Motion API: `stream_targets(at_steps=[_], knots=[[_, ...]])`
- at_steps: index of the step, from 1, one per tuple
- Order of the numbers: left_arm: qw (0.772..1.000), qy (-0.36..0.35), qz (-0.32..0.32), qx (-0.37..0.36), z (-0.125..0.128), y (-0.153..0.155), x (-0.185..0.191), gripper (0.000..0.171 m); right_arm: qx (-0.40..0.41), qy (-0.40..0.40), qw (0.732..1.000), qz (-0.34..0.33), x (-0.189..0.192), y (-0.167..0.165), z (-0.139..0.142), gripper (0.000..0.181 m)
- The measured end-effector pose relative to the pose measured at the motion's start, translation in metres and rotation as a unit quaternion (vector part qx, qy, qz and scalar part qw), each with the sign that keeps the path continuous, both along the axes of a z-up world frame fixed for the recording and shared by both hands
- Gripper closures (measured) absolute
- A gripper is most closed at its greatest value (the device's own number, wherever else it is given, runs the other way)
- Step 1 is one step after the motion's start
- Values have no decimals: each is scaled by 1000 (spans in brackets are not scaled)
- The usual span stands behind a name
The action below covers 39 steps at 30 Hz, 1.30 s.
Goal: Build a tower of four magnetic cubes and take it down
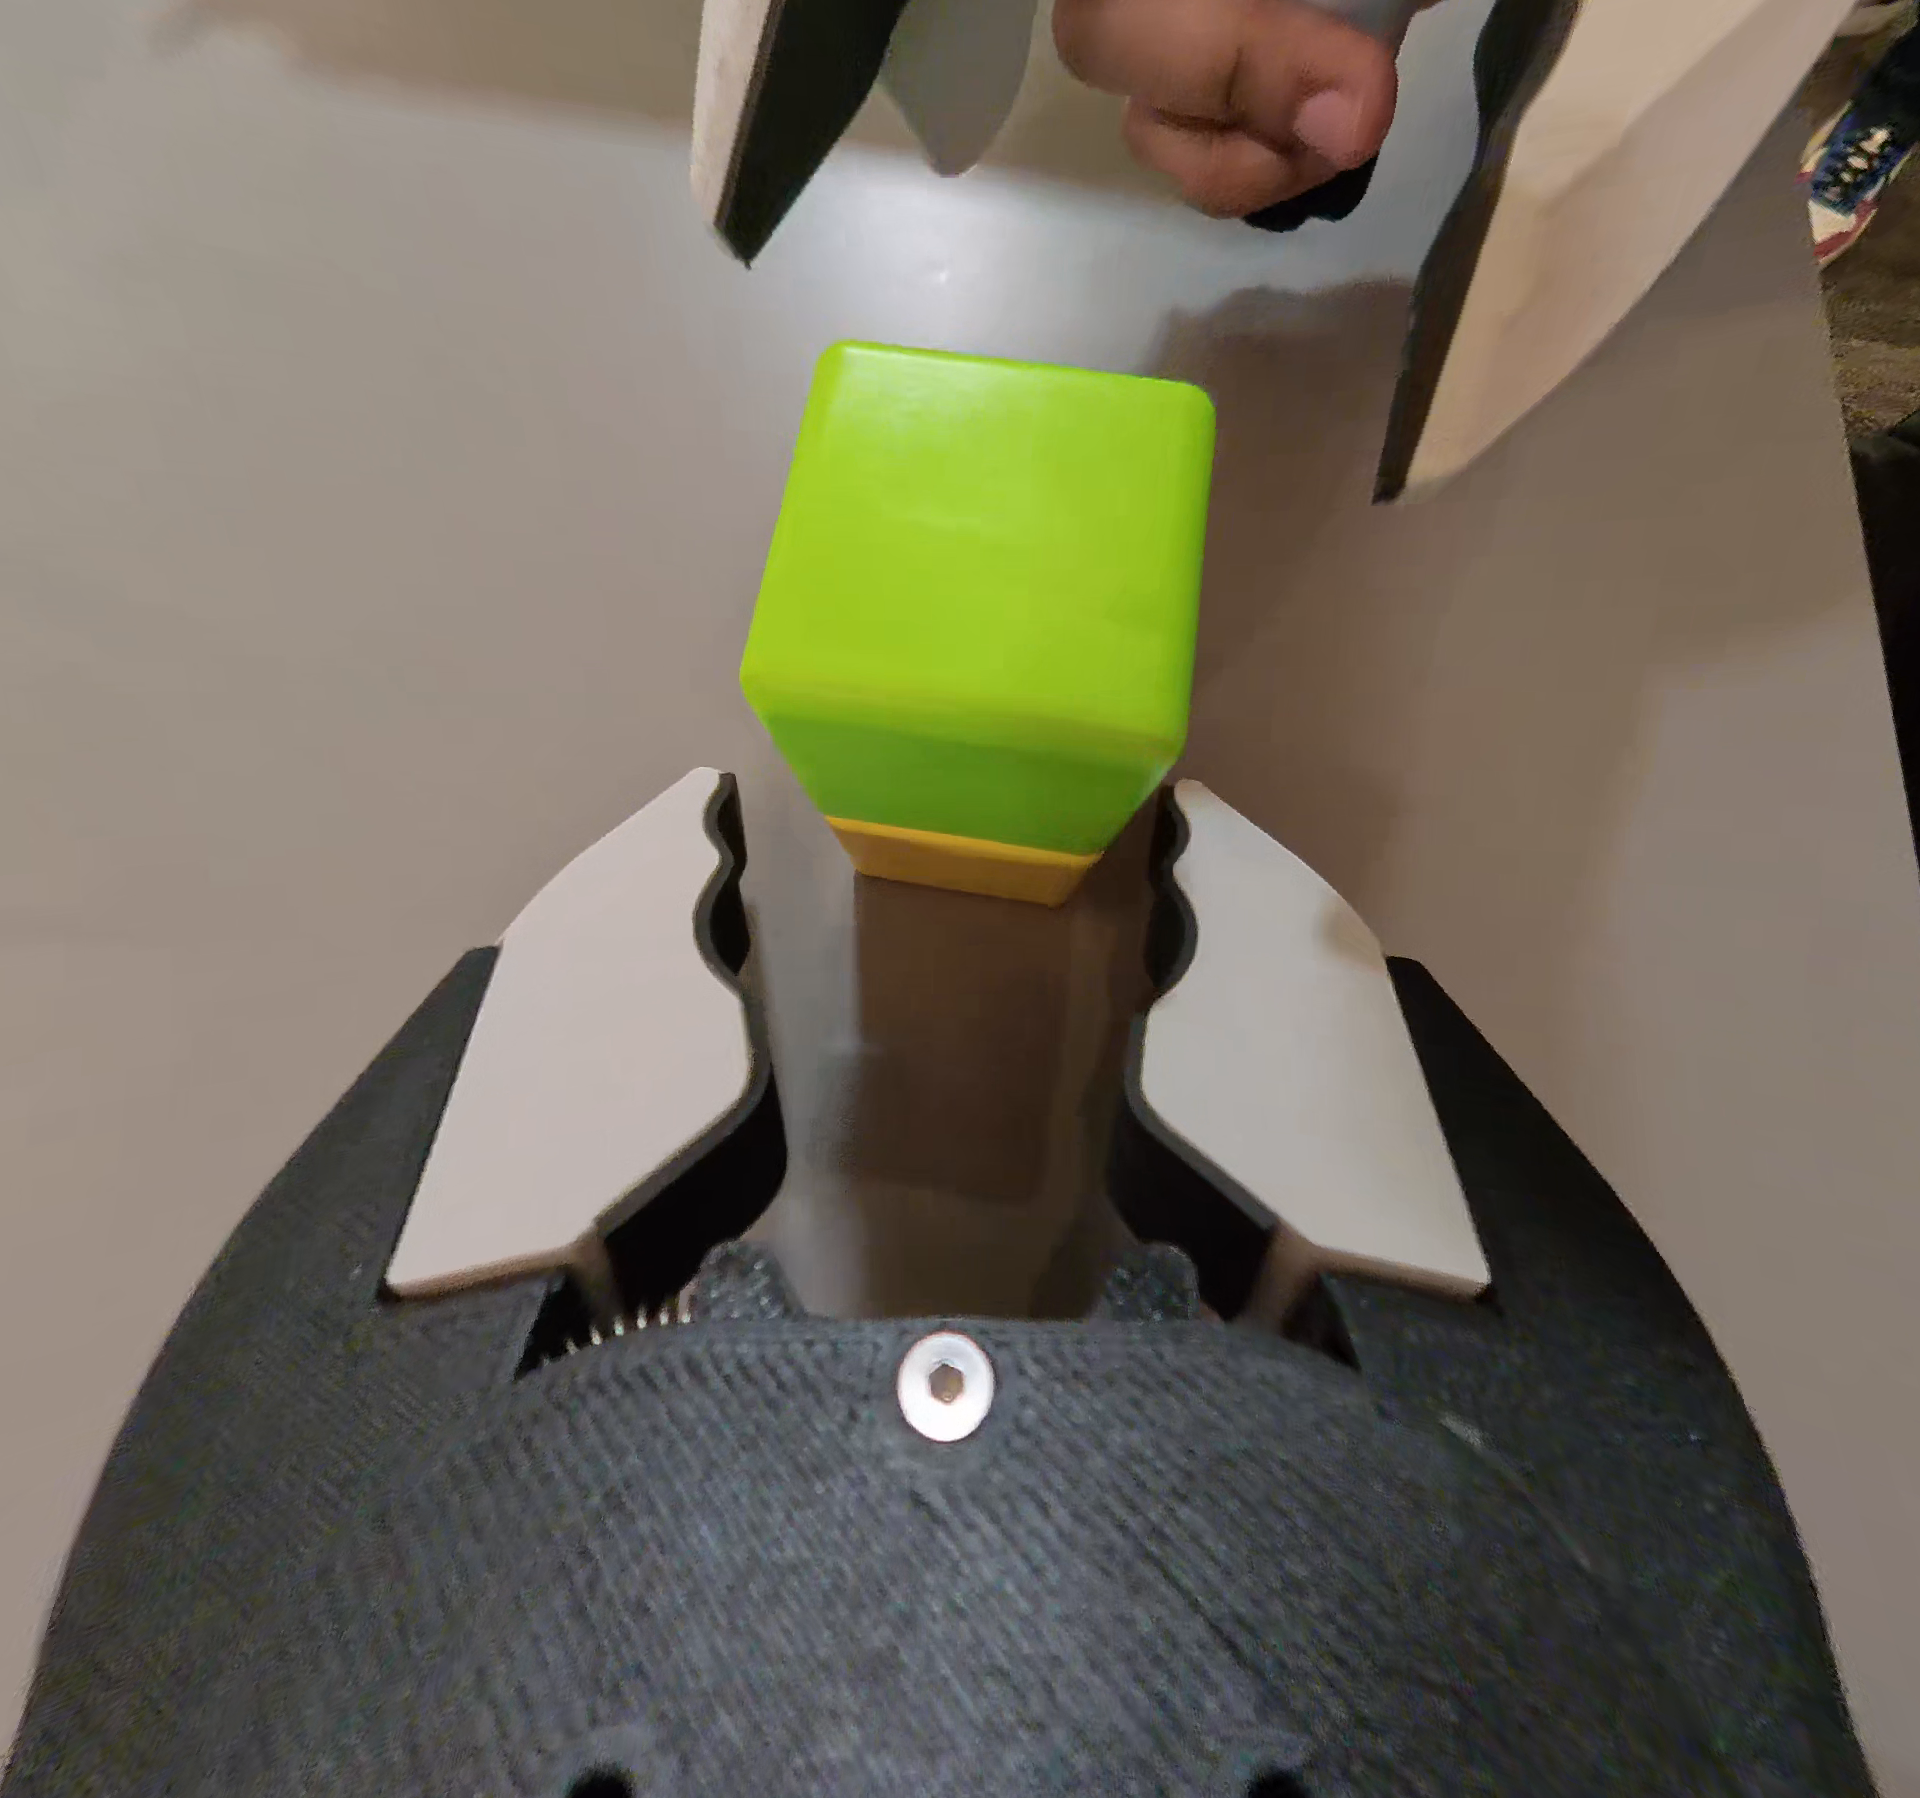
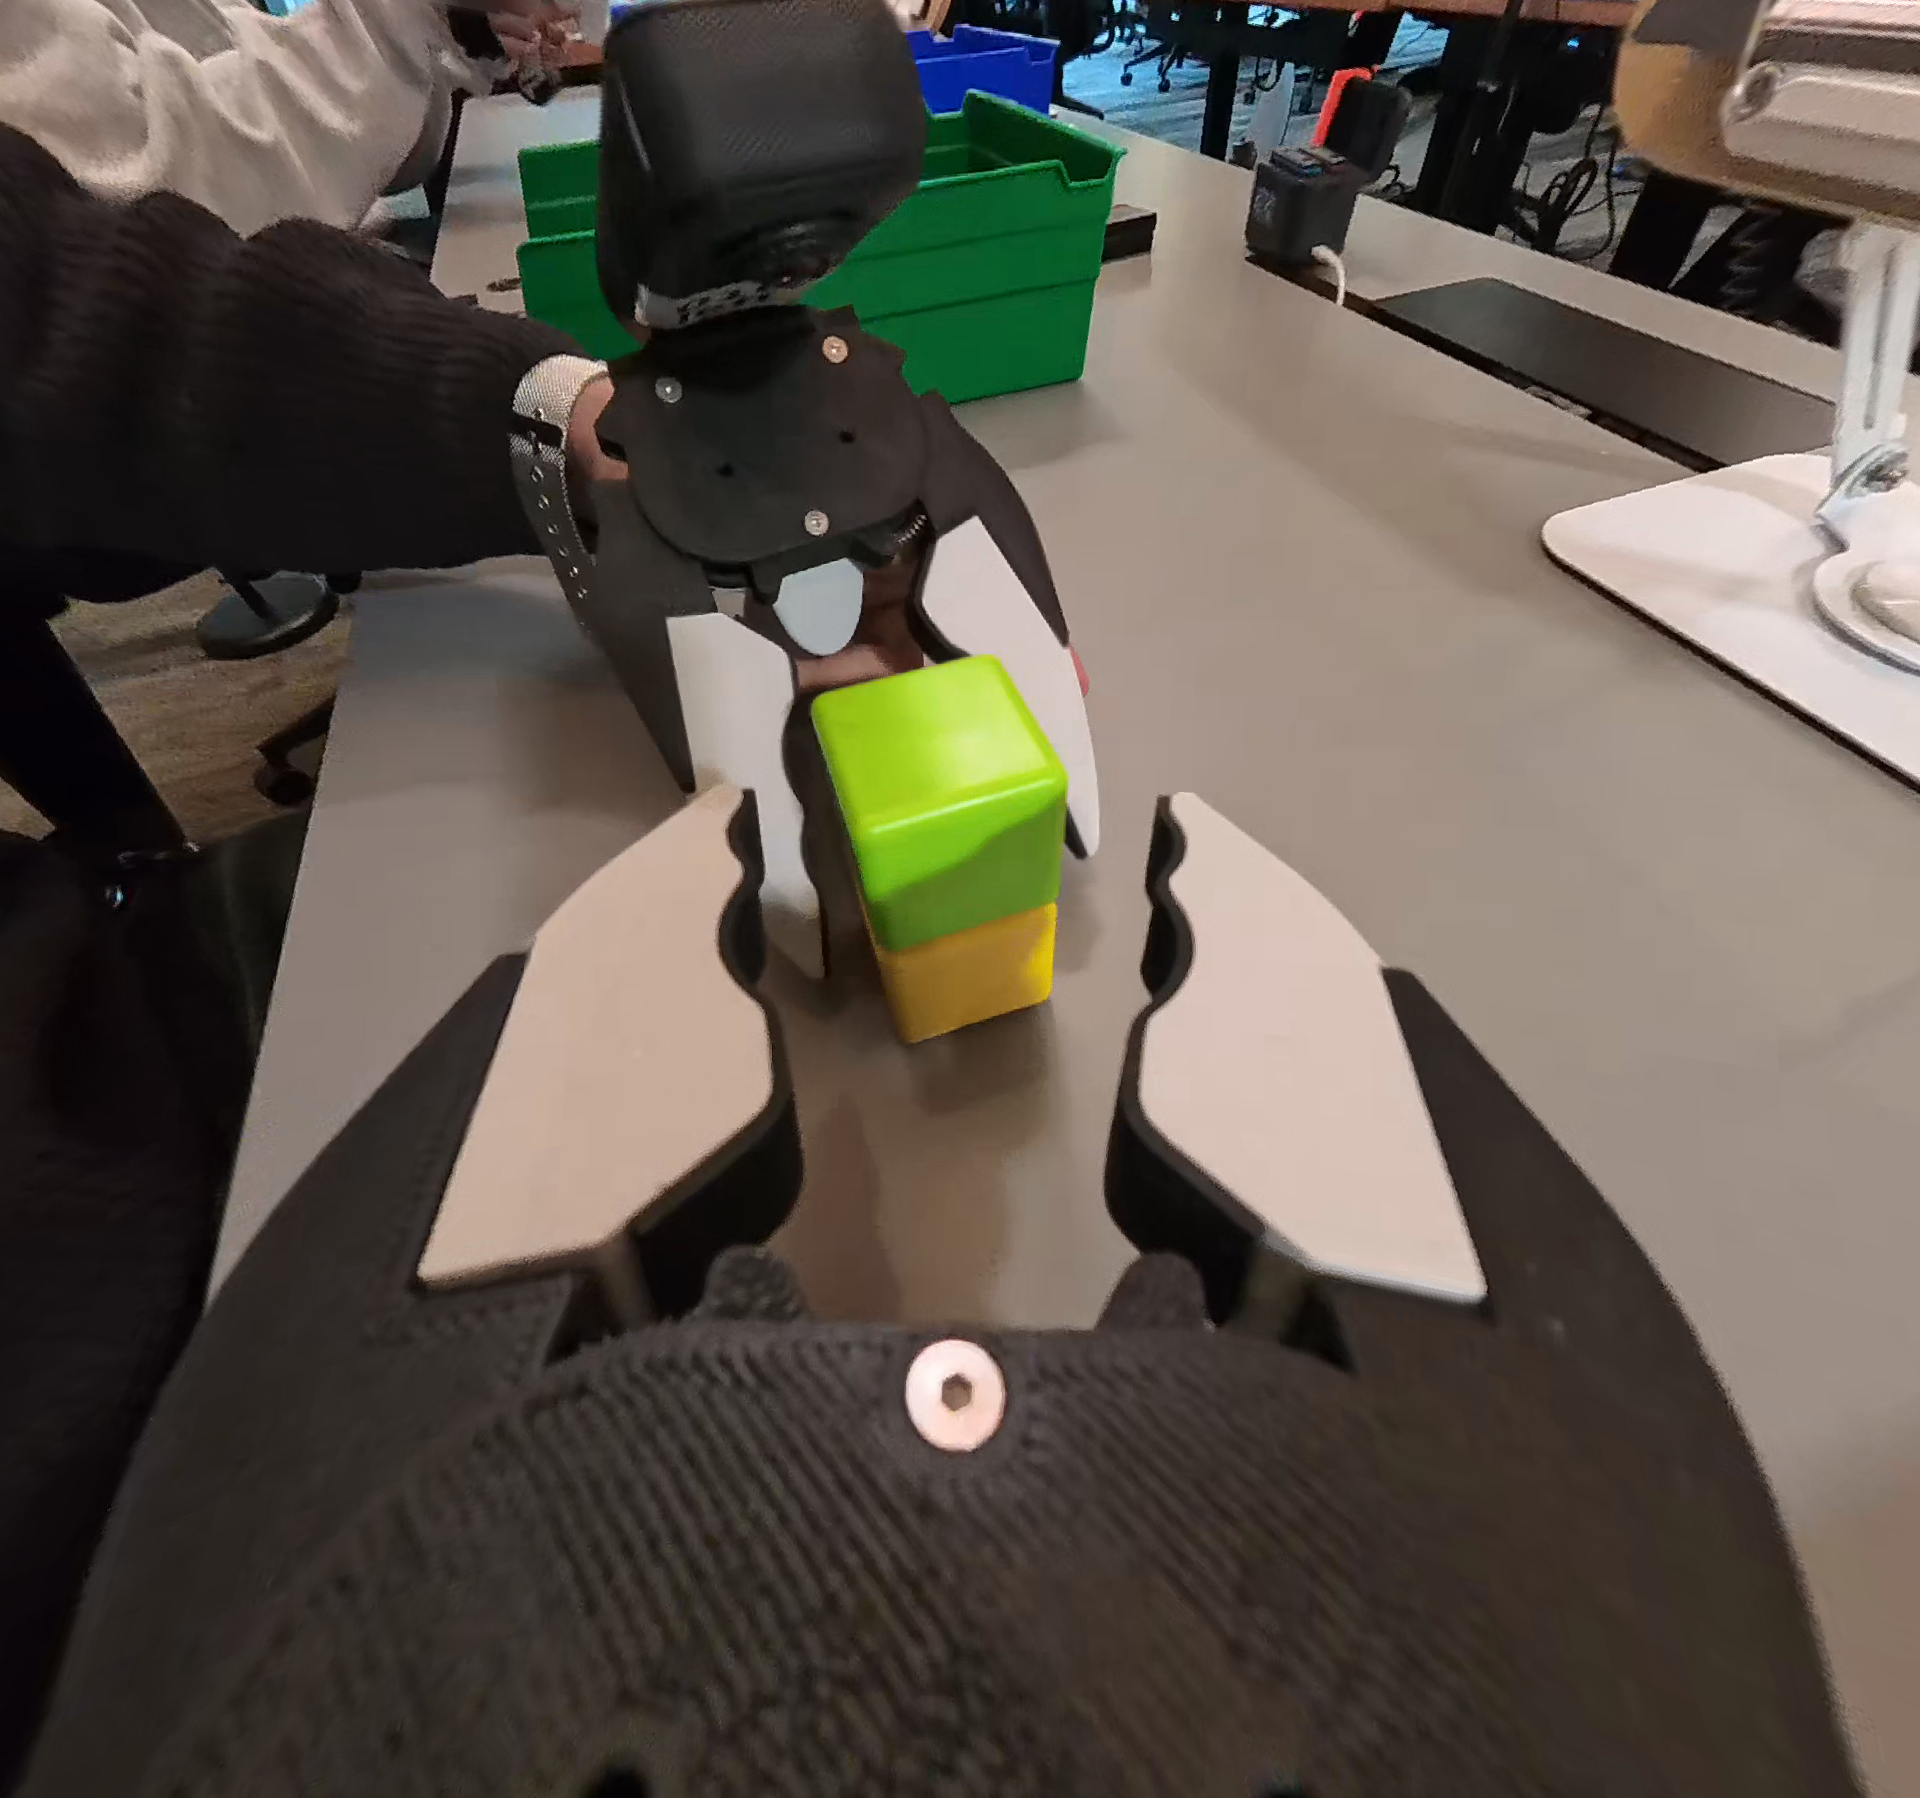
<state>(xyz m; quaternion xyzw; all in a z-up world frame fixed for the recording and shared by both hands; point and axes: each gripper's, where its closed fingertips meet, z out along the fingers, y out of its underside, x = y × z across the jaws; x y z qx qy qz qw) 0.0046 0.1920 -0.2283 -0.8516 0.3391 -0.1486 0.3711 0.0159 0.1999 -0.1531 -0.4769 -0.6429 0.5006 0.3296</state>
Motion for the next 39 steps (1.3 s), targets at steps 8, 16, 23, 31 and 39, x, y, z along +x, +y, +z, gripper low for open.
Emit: stream_targets(at_steps=[8,16,23,31,39], knots=[[1000,4,-5,-10,-3,-1,1,117,21,6,999,27,-10,-7,-8,111],[1000,1,-10,-20,-5,-2,2,121,32,-8,998,55,-19,-11,-14,116],[1000,2,-12,-20,-5,-2,3,121,38,-12,998,53,-20,-11,-15,126],[1000,5,-12,-19,-5,-2,3,121,29,-15,998,52,-21,-9,-15,130],[1000,6,-13,-18,-6,-2,3,120,-97,21,995,22,-19,11,19,130]])
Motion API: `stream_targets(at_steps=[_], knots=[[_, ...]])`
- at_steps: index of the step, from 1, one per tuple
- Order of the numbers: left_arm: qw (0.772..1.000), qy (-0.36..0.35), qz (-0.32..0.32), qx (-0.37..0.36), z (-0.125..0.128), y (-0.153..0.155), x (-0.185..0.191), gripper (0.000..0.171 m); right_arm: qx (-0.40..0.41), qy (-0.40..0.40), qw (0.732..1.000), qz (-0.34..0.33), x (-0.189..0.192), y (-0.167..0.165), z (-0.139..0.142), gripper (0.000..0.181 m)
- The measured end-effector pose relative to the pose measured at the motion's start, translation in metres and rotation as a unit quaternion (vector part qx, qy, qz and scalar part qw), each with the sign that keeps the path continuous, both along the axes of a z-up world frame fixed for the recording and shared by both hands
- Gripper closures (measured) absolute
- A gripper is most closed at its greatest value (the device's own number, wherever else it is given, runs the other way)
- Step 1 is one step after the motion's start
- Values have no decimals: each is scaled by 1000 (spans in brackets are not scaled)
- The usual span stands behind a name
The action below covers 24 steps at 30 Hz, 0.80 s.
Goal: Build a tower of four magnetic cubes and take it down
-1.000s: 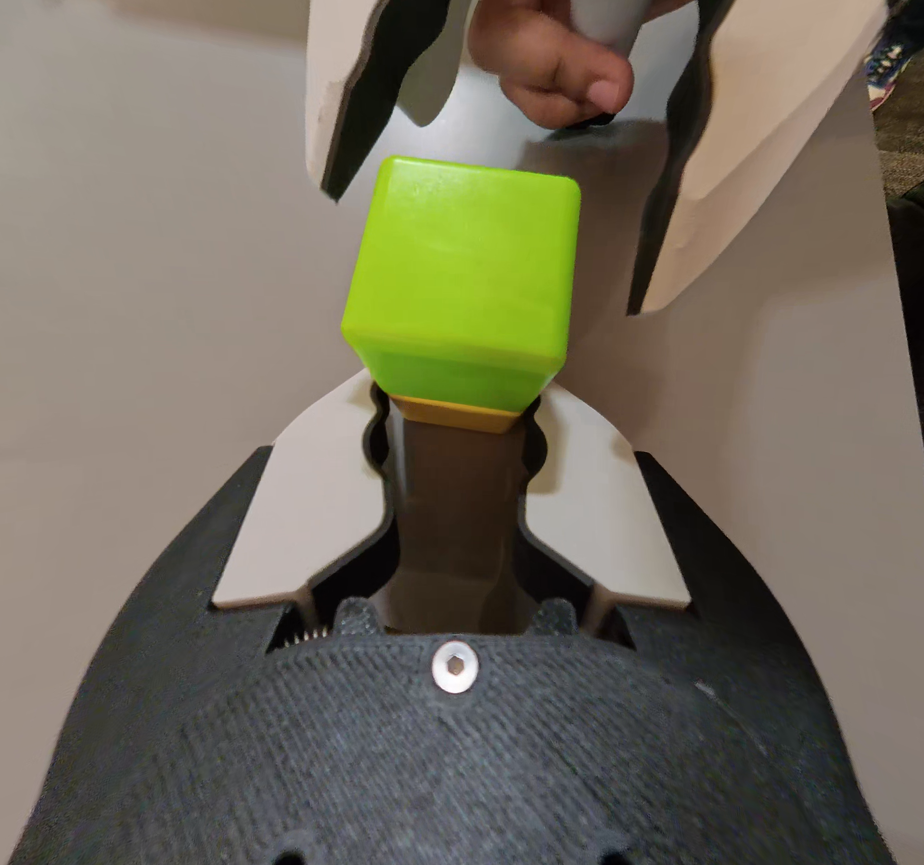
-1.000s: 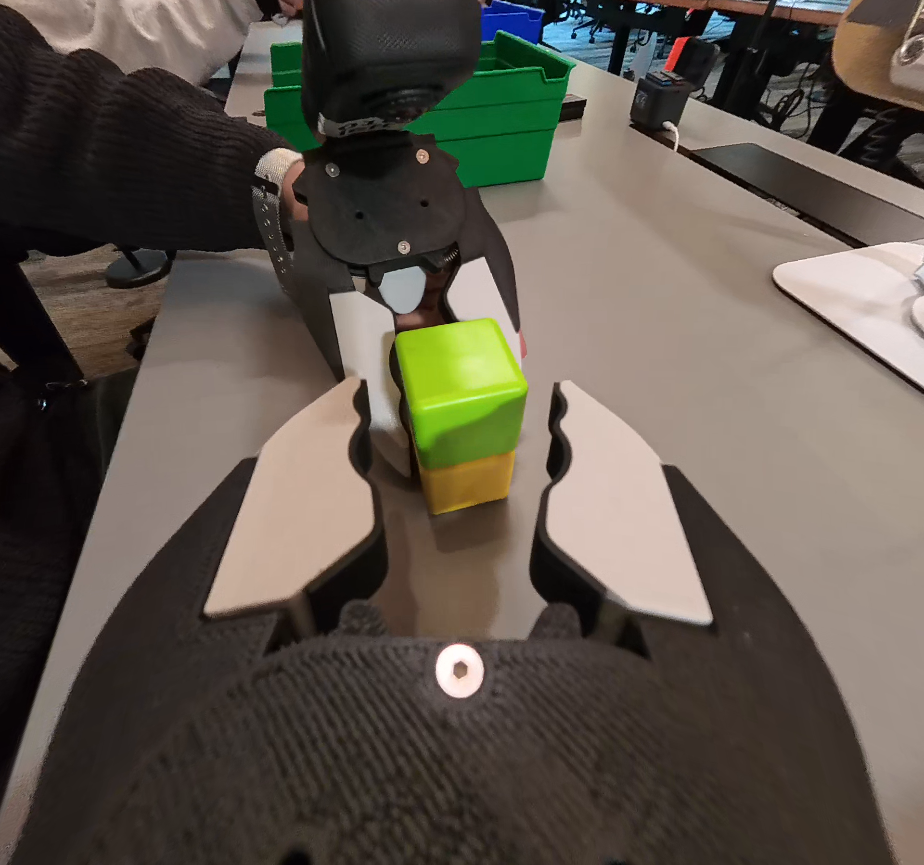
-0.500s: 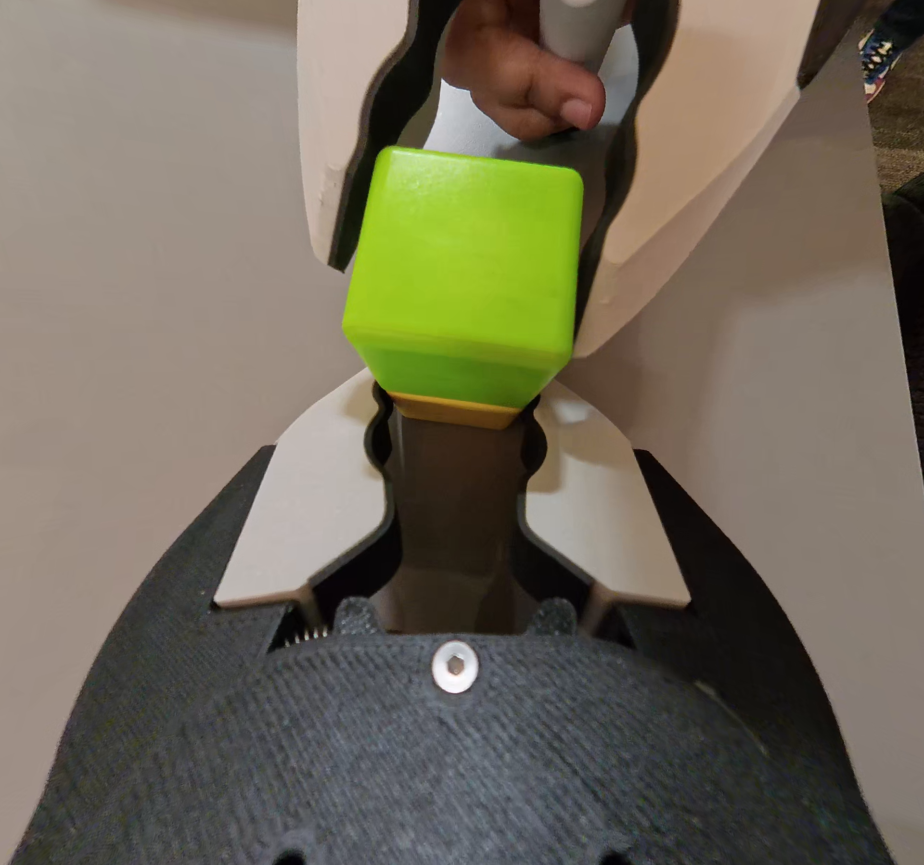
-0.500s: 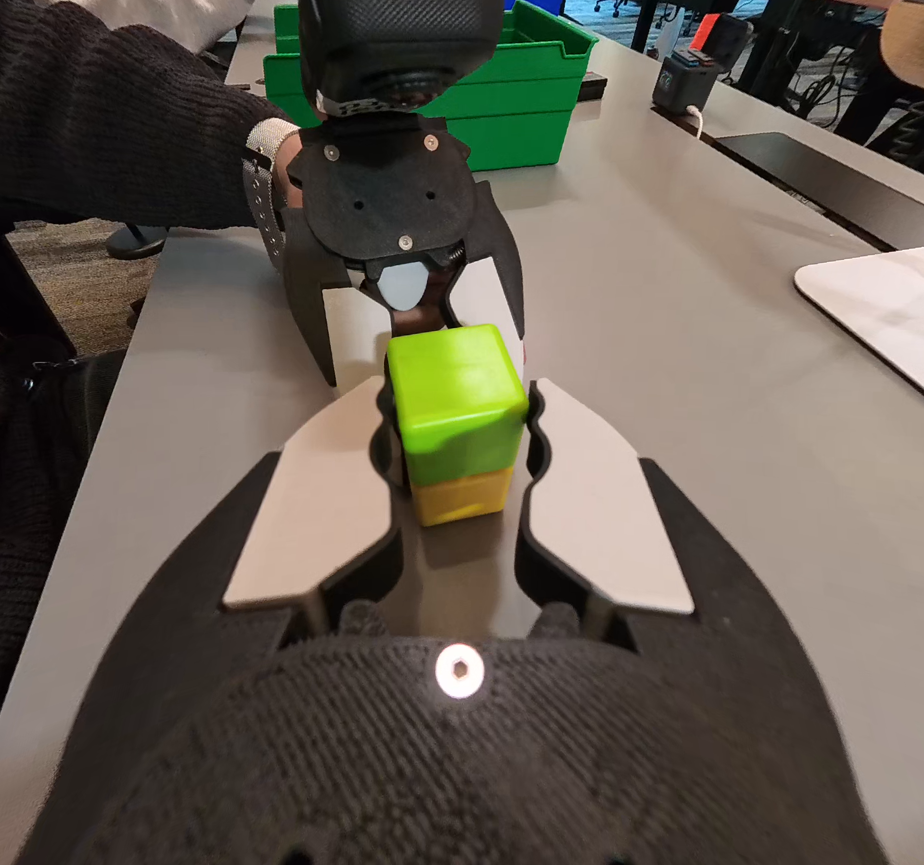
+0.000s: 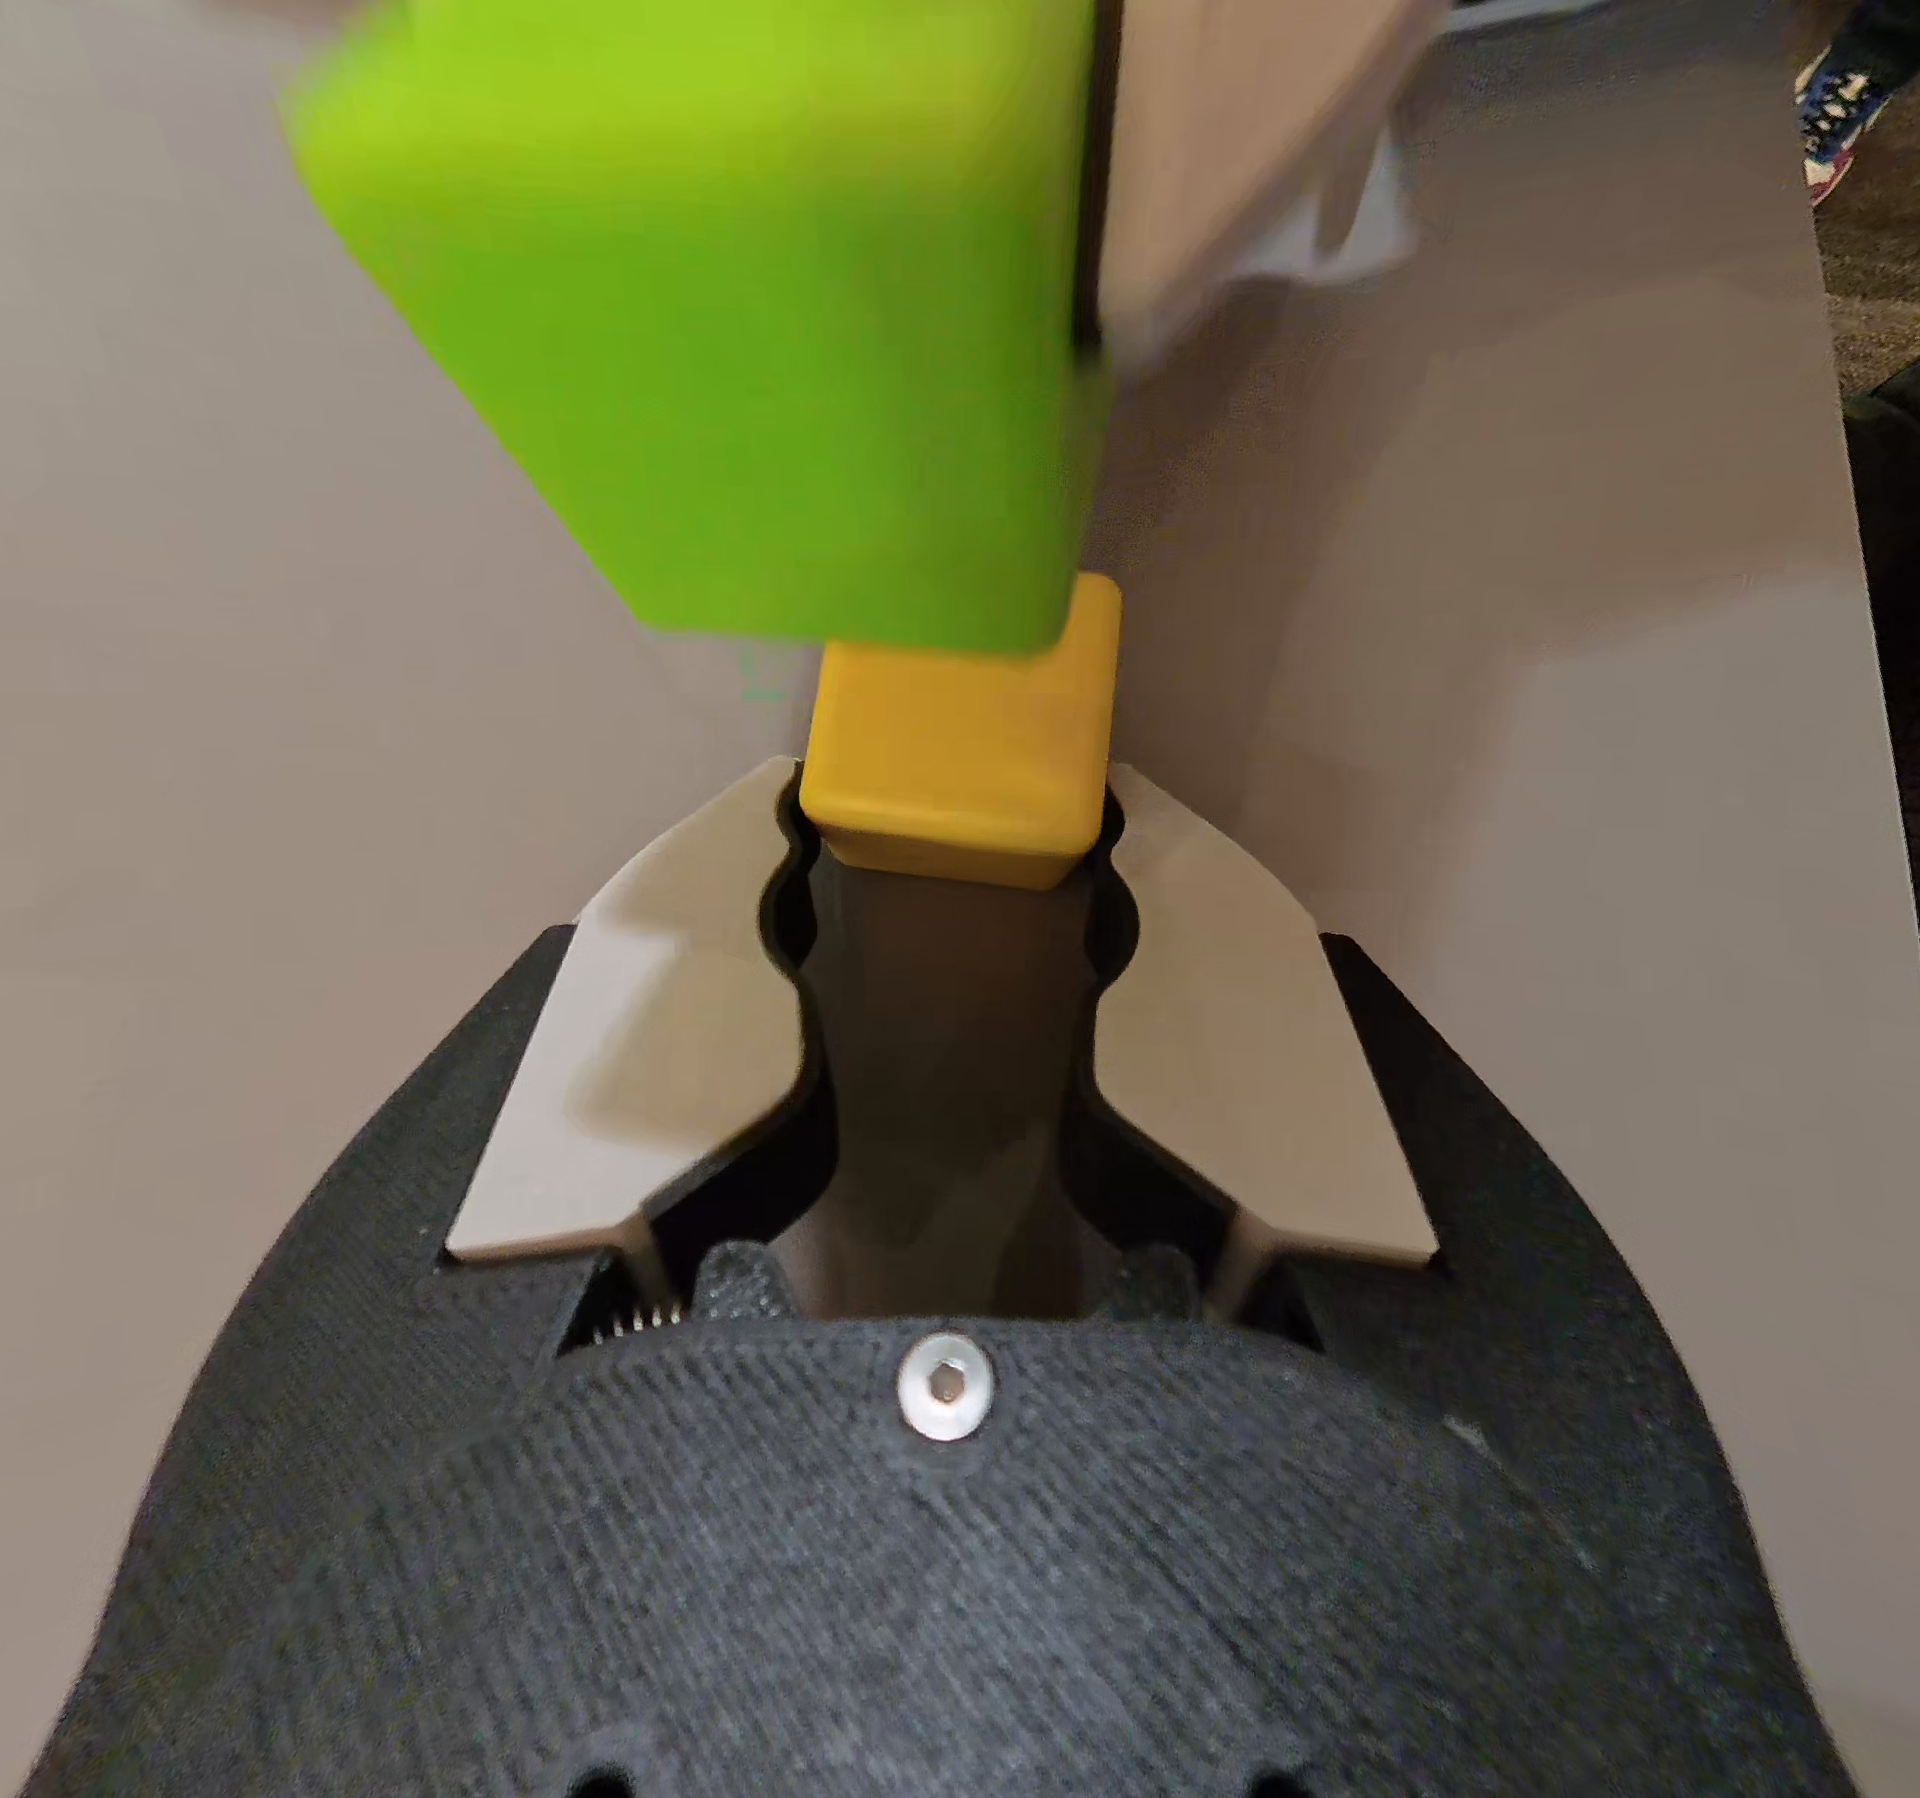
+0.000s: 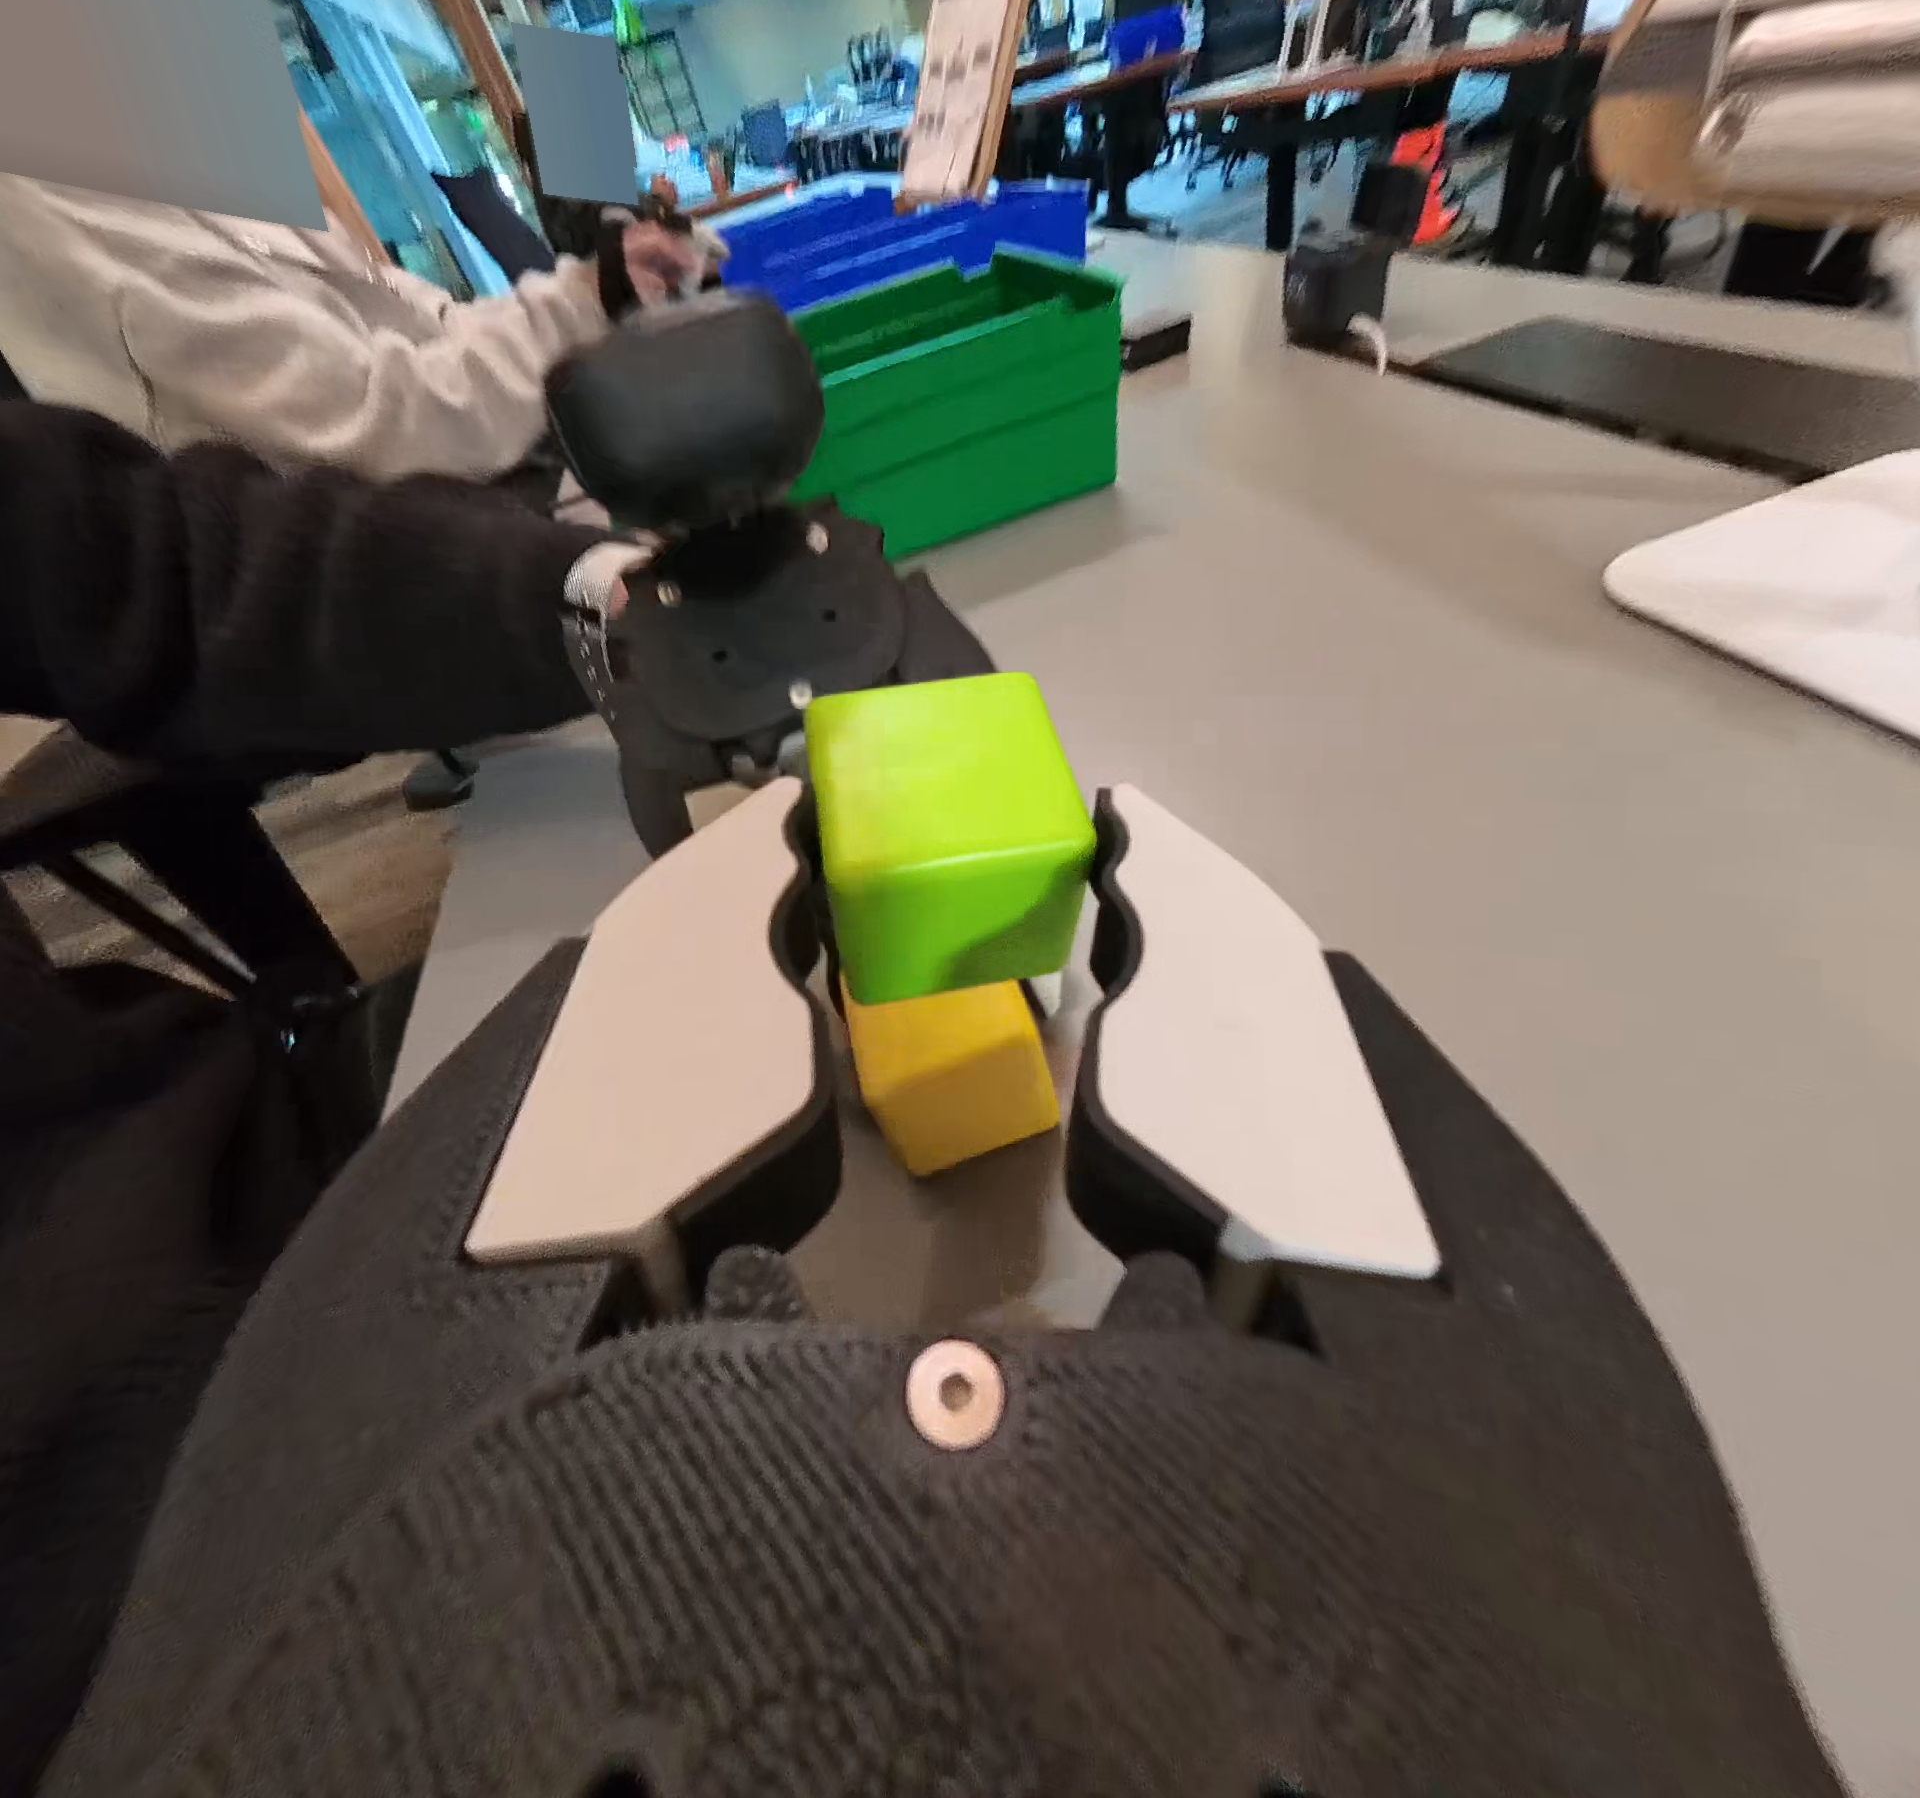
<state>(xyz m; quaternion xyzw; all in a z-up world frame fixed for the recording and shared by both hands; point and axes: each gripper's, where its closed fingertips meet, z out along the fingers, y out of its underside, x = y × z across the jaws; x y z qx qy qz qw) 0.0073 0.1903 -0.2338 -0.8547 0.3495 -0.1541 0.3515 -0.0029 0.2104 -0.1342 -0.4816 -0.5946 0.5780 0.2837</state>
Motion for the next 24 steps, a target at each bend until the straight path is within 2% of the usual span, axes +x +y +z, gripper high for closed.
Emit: stream_targets(at_steps=[3,7,11,14,16,19,24], knots=[[1000,0,0,0,0,0,0,120,21,25,999,-16,8,6,28,130],[1000,2,0,1,0,0,0,120,96,51,992,-57,33,26,65,130],[1000,2,0,1,0,0,0,120,156,60,976,-143,79,79,101,130],[1000,1,-1,0,0,0,0,120,184,32,958,-220,122,133,110,130],[1000,2,-1,0,0,0,0,120,202,-7,944,-260,152,166,105,130],[1000,2,-1,0,0,0,0,120,216,-81,925,-301,189,210,82,130],[1000,3,-1,-1,-1,-1,0,120,223,-217,908,-280,207,248,12,130]])
